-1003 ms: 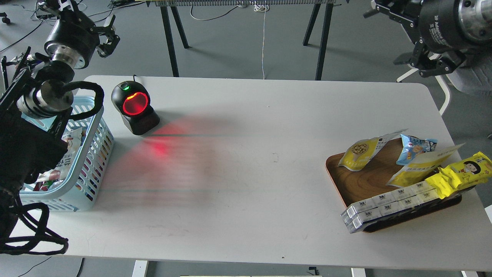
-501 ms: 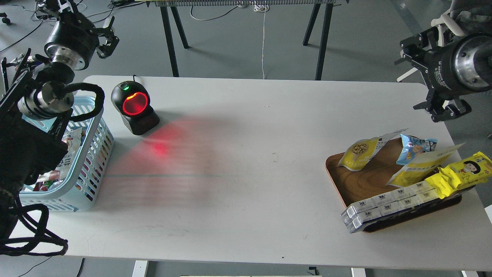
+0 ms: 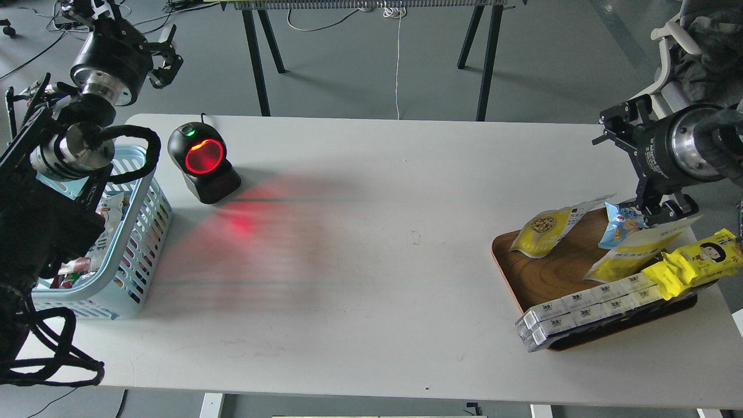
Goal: Scan snack and place in basket
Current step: 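Move the right gripper down toward the yellow snack packet on the tray, then grasp the yellow snack packet with the right gripper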
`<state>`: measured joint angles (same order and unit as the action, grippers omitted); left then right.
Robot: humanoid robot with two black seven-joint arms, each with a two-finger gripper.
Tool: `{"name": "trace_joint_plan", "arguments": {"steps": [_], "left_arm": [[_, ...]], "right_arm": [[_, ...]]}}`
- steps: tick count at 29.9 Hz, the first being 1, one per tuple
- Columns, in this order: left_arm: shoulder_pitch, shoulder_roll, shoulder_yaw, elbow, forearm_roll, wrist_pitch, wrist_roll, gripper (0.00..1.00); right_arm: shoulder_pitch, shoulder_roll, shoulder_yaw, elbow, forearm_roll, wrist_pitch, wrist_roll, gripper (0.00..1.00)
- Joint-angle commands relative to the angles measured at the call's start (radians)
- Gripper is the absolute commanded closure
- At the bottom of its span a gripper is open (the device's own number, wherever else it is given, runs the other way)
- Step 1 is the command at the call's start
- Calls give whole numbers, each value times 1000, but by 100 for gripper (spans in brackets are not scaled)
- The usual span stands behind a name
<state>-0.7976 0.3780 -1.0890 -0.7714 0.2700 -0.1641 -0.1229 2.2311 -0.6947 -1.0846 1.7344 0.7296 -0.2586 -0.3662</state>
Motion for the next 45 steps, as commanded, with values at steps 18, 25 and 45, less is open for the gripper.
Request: {"name": "trace_joint_plan", "arguments": {"steps": [18, 25, 45], "left_arm": [[0, 2, 3, 0, 0, 3, 0, 0], [0, 2, 1, 0, 0, 3, 0, 0], [0, -1, 1, 0, 0, 3, 0, 0]], "right_arm": [[-346, -2, 259, -50, -99, -168, 6, 8], [-439, 1, 333, -113, -133, -186, 6, 17], [-485, -2, 370, -130, -165, -188, 4, 82]]}}
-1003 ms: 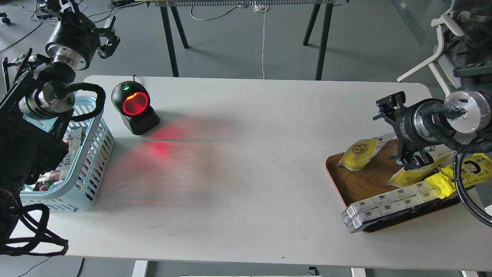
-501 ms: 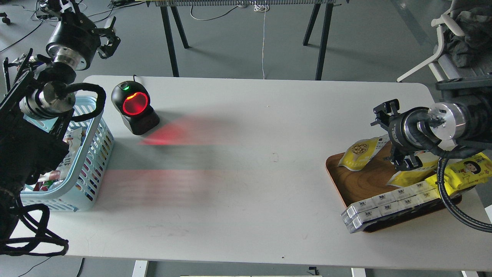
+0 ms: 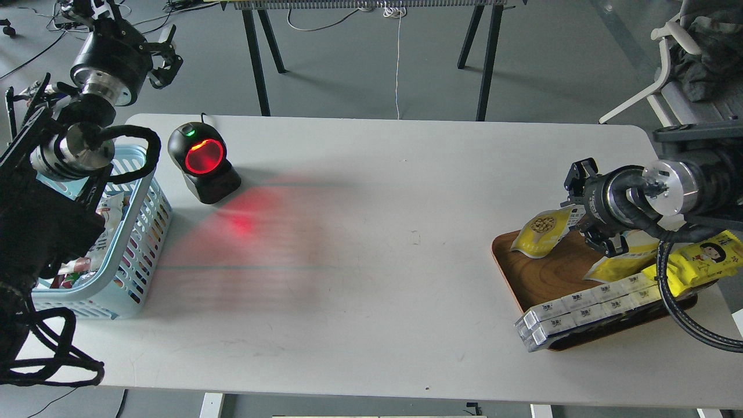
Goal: Scan snack and place in basket
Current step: 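Grasp the yellow snack packet with the right gripper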
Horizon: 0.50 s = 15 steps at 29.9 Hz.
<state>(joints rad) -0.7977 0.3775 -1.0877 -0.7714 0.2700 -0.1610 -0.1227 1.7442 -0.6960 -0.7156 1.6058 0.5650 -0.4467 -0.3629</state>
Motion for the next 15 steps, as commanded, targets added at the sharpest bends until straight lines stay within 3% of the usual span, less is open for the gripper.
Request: {"name": "trace_joint_plan", "arguments": {"steps": [1, 9, 15], "left_arm": [[0, 0, 0, 1, 0, 0, 0, 0], [2, 0, 0, 1, 0, 0, 0, 0], [0, -2, 0, 0, 0, 0, 0, 0]], "right_arm": [[1, 0, 1, -1, -1, 0, 1, 84], [1, 0, 5, -1, -1, -1, 2, 100], [1, -42, 48, 5, -2, -3, 2, 100]]}}
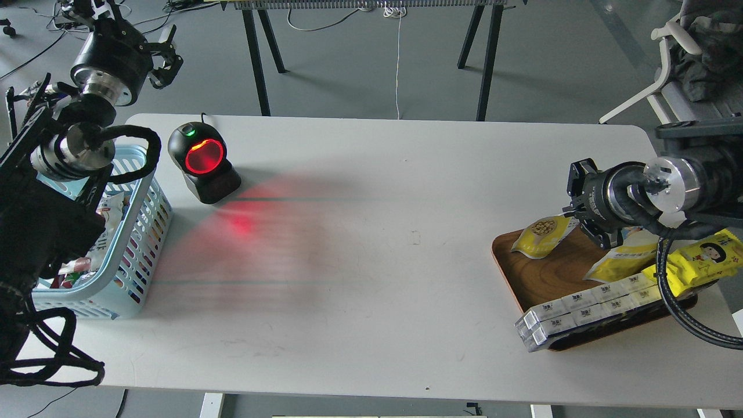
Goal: Scan snack and place in basket
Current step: 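Grasp the yellow snack packet with the right gripper, then lift the yellow packet and carry it toward the table center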
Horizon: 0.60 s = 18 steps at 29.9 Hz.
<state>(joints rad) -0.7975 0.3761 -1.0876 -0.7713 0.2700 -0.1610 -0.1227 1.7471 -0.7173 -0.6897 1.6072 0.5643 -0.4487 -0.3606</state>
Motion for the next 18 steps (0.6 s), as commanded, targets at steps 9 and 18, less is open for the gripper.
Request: {"name": "trace_joint_plan", "arguments": {"steps": [9, 18], "left_arm": [[0, 0, 2, 0, 0, 12, 0, 0], [0, 0, 2, 0, 0, 14, 0, 0]], "right_arm": [[18, -88, 91, 10, -23, -12, -1, 100], [48, -116, 340, 5, -11, -40, -3, 100]]}}
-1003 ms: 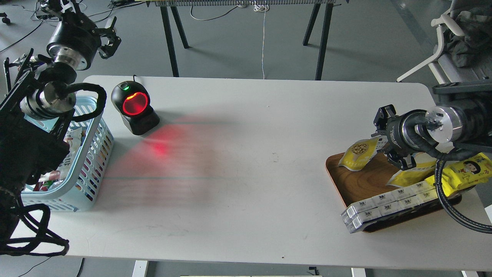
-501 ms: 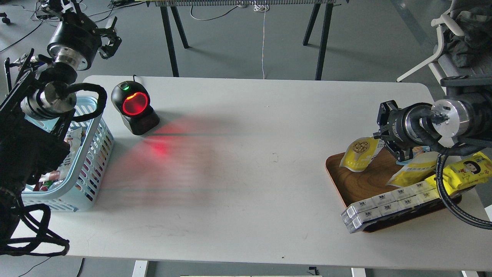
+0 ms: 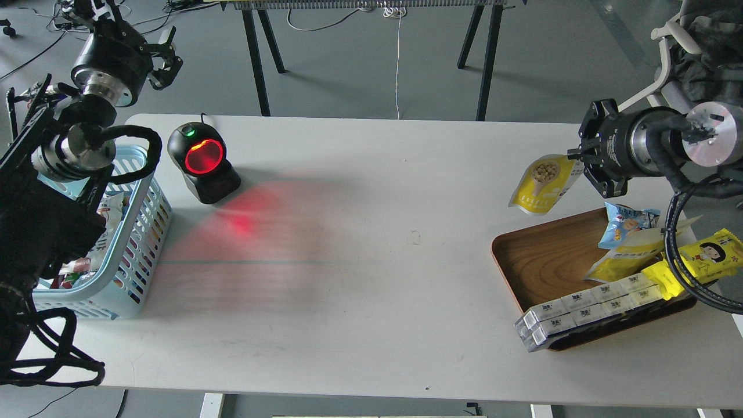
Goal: Scan snack and place in basket
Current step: 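Lift the yellow packet and carry it toward the table center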
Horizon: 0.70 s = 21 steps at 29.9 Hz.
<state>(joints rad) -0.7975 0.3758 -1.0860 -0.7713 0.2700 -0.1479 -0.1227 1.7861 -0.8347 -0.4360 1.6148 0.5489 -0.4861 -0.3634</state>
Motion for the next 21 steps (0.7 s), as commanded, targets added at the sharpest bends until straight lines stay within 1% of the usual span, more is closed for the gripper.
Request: {"name": "trace_joint_plan", "arguments": {"steps": [1, 4, 8, 13, 16, 21], "left_arm": [[0, 0, 0, 1, 0, 1, 0, 0], [0, 0, 0, 0, 0, 1, 0, 0], [0, 2, 0, 0, 0, 1, 2, 0], [-5, 3, 0, 0, 0, 1, 2, 0], [-6, 6, 0, 0, 0, 1, 3, 0], [-6, 3, 0, 1, 0, 1, 2, 0]], "right_arm": [[16, 8, 108, -4, 8, -3, 0, 100], [84, 61, 114, -15, 9, -3, 0, 100], [183, 150, 111, -73, 51, -3, 0, 100], [285, 343, 74, -200, 141, -3, -3, 100], [289, 481, 76, -260, 167, -3, -8, 100], [256, 664, 76, -317, 207, -3, -6, 100]]}}
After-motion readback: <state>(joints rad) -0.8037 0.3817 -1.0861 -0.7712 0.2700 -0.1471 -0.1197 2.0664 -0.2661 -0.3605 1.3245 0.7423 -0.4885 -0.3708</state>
